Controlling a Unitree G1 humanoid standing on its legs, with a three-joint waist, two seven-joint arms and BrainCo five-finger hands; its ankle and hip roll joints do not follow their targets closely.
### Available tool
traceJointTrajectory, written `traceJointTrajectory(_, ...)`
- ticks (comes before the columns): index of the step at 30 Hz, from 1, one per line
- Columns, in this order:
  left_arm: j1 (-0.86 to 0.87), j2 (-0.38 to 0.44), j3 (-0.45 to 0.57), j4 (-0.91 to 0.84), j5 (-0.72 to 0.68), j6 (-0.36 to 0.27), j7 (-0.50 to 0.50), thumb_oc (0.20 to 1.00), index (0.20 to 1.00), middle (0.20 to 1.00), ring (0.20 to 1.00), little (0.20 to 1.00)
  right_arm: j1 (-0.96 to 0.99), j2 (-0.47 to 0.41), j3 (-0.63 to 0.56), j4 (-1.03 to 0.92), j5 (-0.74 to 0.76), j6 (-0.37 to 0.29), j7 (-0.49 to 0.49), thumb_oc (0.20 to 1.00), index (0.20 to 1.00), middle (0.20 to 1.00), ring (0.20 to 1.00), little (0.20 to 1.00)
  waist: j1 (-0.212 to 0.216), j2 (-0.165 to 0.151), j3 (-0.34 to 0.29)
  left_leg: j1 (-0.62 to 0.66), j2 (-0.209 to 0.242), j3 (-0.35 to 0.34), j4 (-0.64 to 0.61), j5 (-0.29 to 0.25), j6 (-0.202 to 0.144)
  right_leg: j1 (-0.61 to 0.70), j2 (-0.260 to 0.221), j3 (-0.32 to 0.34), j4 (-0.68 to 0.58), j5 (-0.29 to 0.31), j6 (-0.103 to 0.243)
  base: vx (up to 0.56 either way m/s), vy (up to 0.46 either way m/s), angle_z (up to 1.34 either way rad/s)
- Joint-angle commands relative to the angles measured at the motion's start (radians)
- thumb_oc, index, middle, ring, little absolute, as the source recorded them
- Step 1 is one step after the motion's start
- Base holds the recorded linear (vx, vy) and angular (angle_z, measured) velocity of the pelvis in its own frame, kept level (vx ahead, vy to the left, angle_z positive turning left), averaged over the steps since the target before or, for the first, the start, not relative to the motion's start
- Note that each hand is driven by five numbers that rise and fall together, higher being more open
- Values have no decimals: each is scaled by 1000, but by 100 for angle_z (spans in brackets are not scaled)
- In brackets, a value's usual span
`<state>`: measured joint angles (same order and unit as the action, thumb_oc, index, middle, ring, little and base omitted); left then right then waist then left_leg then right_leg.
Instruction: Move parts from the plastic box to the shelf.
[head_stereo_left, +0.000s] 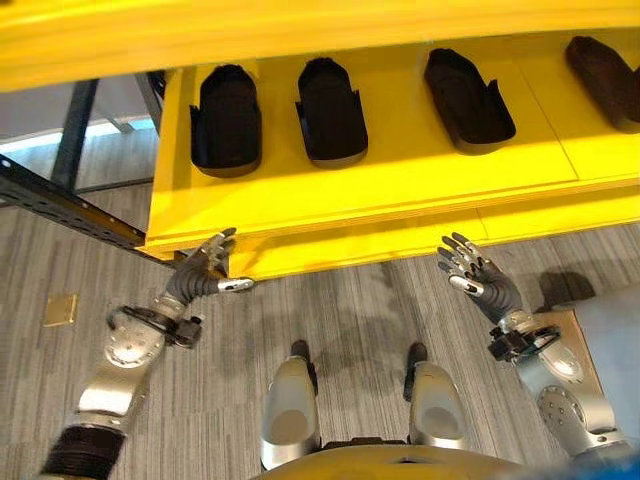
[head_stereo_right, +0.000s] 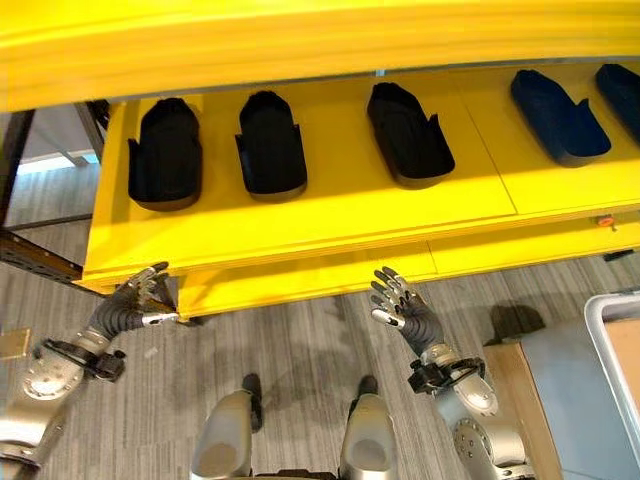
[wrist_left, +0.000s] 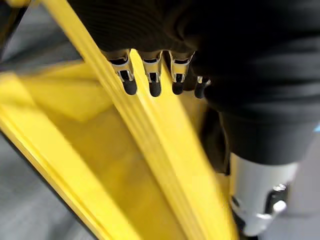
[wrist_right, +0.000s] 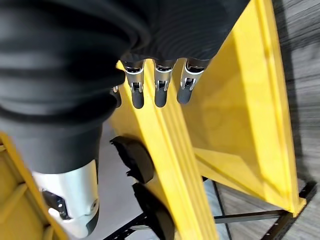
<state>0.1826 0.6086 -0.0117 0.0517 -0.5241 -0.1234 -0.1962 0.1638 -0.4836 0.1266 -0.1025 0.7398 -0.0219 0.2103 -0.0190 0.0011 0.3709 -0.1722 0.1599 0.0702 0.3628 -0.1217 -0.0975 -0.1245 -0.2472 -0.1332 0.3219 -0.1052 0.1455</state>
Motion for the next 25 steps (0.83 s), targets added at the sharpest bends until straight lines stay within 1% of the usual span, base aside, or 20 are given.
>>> traceJointTrajectory(1, 48, -20, 9, -27, -152, -57, 2, 1000, 1000, 1000, 1000, 1000, 12, -3, -7, -50, -23, -85, -7, 1000, 1000, 1000, 1000, 1000, -2, -21, -114, 16, 40, -25, -88, 77, 2, 61, -16, -16, -117, 85, 23, 36, -47, 8)
traceJointTrajectory(2, 58, -53, 5, -24, -189, -55, -7, 1000, 1000, 1000, 1000, 1000, 18, 2, -6, -44, -27, -89, -12, 1000, 1000, 1000, 1000, 1000, -2, -21, -129, 29, 38, -22, -116, 87, 4, 72, -15, -21, -140, 90, 24, 31, -56, 10)
traceJointTrajectory(4, 86, -102, 15, -45, -189, -69, 5, 1000, 1000, 1000, 1000, 1000, 29, 7, -11, -35, -45, -94, -17, 1000, 1000, 1000, 1000, 1000, 1, -21, -154, 54, 39, -19, -161, 105, 3, 100, -9, -35, -178, 95, 23, 33, -54, 9)
traceJointTrajectory(6, 106, -172, 22, -42, -258, -72, 13, 1000, 1000, 1000, 1000, 1000, 37, 20, 0, -19, -56, -95, -25, 1000, 1000, 1000, 1000, 1000, 6, -22, -182, 82, 39, -13, -204, 117, 3, 122, -6, -45, -212, 100, 21, 28, -61, 4)
traceJointTrajectory(7, 104, -222, 14, -22, -323, -71, 30, 1000, 1000, 1000, 1000, 1000, 34, 27, 14, -7, -63, -101, -36, 1000, 1000, 1000, 1000, 1000, 9, -22, -193, 99, 40, -10, -228, 126, 4, 136, -3, -48, -232, 106, 21, 21, -72, 4)
traceJointTrajectory(8, 112, -246, 8, -24, -341, -68, 26, 1000, 1000, 1000, 1000, 1000, 28, 33, 19, -1, -74, -104, -47, 1000, 1000, 1000, 1000, 1000, 11, -22, -207, 112, 43, -8, -248, 131, 5, 143, -1, -51, -245, 107, 21, 18, -50, 2)
traceJointTrajectory(9, 112, -246, 8, -24, -341, -68, 26, 1000, 1000, 1000, 1000, 1000, 28, 33, 19, -1, -74, -104, -47, 1000, 1000, 1000, 1000, 1000, 11, -22, -207, 112, 43, -8, -248, 131, 5, 143, -1, -51, -245, 108, 21, 32, -54, -1)
traceJointTrajectory(10, 138, -262, 11, -59, -299, -87, 32, 1000, 1000, 1000, 1000, 1000, 33, 45, 21, 9, -74, -104, -50, 1000, 1000, 1000, 1000, 1000, 15, -23, -230, 134, 48, -3, -281, 142, 7, 161, 5, -54, -271, 111, 19, 16, -55, -2)
traceJointTrajectory(13, 144, -277, -11, -50, -303, -85, 39, 1000, 1000, 1000, 1000, 1000, 33, 48, 37, 19, -81, -103, -57, 1000, 1000, 1000, 1000, 1000, 14, -25, -261, 158, 56, 8, -324, 159, 3, 177, 12, -59, -297, 114, 19, 7, -54, -1)
traceJointTrajectory(16, 149, -275, -28, -39, -269, -81, 53, 1000, 1000, 1000, 1000, 1000, 23, 47, 49, 29, -83, -99, -63, 1000, 1000, 1000, 1000, 1000, 9, -25, -287, 172, 57, 11, -358, 176, 0, 188, 19, -64, -314, 117, 18, -8, -32, 4)
traceJointTrajectory(19, 137, -274, -40, -7, -234, -77, 68, 1000, 1000, 1000, 1000, 1000, 1, 51, 69, 55, -74, -94, -76, 1000, 1000, 1000, 1000, 1000, 4, -23, -306, 182, 60, 16, -369, 183, -3, 191, 22, -63, -317, 116, 17, 0, 0, 0)
traceJointTrajectory(25, 128, -273, -51, 11, -212, -71, 75, 1000, 1000, 1000, 1000, 1000, -23, 59, 87, 69, -66, -88, -84, 1000, 1000, 1000, 1000, 1000, 3, -20, -318, 197, 62, 21, -369, 179, -1, 200, 21, -57, -320, 119, 17, 4, -3, -3)
